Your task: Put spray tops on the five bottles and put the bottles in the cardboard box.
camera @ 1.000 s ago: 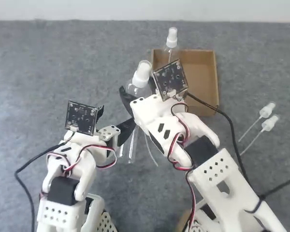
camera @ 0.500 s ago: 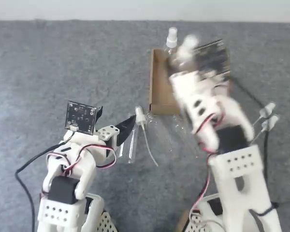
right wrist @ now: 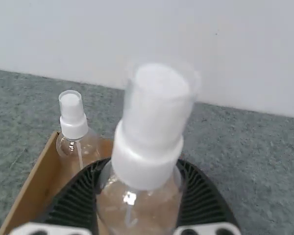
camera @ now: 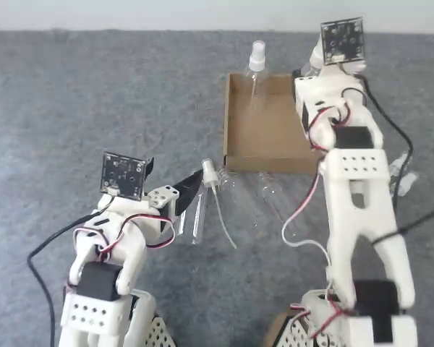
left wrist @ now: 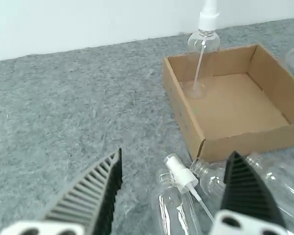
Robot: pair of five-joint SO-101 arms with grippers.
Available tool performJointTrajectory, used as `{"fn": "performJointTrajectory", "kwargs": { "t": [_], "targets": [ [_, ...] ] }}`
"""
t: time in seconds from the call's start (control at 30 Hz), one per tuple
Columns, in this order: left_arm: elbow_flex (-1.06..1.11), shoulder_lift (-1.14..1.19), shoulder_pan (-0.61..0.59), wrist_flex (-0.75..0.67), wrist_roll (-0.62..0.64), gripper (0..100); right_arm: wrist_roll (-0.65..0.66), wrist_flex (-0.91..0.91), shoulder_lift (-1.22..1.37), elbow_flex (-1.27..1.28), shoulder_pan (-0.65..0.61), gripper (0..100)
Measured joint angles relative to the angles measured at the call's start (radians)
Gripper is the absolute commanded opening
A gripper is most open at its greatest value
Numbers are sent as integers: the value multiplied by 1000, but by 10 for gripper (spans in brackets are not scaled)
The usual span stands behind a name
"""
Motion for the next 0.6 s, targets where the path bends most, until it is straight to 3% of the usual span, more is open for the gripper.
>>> {"fn": "performJointTrajectory", "kwargs": {
  "t": [0.27,0.6],
  "targets": [
    [0,0,0,0,0,308,0,-166,258,-95,5,6],
    [0,0,0,0,0,308,0,-193,626,-390,2,6]
  ]
}}
